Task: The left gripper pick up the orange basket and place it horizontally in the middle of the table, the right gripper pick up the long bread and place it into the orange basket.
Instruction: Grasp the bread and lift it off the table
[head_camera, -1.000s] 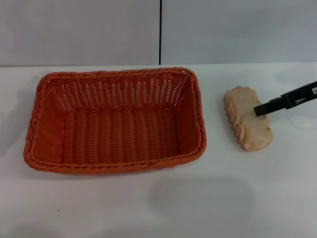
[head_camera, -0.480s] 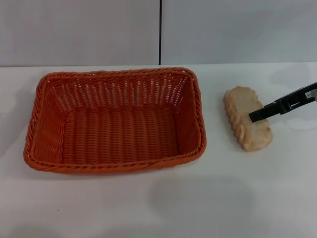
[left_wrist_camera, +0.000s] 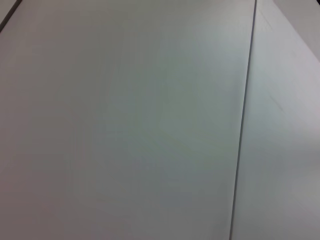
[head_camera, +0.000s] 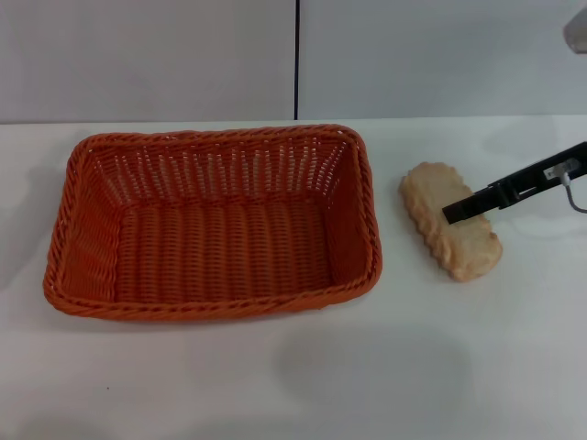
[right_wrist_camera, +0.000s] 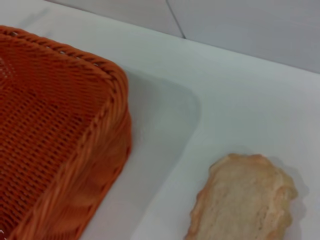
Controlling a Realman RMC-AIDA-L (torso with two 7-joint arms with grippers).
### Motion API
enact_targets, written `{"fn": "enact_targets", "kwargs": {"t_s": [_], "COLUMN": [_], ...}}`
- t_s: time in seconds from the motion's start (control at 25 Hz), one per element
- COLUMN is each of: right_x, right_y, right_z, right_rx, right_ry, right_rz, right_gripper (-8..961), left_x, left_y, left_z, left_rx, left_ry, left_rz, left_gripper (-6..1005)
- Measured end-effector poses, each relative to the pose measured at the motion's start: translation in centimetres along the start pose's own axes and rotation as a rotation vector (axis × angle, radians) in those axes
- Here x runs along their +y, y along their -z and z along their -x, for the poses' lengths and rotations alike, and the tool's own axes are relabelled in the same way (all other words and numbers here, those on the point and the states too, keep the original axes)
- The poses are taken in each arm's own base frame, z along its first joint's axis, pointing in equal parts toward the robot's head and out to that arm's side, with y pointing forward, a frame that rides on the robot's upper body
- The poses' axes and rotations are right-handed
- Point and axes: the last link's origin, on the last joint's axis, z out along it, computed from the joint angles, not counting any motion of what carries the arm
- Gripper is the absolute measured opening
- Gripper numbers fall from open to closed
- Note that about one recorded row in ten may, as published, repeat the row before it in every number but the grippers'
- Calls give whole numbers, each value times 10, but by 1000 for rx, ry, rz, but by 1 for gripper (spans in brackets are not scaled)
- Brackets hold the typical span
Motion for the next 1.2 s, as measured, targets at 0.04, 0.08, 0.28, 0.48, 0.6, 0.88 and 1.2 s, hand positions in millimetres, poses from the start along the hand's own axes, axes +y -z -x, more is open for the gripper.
{"fn": "enact_targets", "kwargs": {"t_s": [0.04,0.08,0.28,0.48,0.6,0.88,1.2], "right_x": [1,3,8,9,10,10,8], "right_y": [-1,-3,-7,-9,-10,-6,-1], "right_z": [1,2,6,6,6,7,3], "right_rx": [1,5,26,38,35,-5,-38], "right_ry": [4,10,44,64,73,92,86], "right_rz": [1,1,-4,-13,-17,-42,-56], "right_gripper": [691,691,690,556,480,368,315], "left_x": [0,0,0,0,0,0,1], "left_y": [0,0,-1,0,0,1,2], "left_z": [0,0,0,1,2,2,2], "left_rx": [0,0,2,3,3,2,1], "left_ry": [0,0,0,8,10,11,10], "left_rz": [0,0,0,-3,-4,-6,-8], "left_gripper": [737,737,736,734,734,732,730]}}
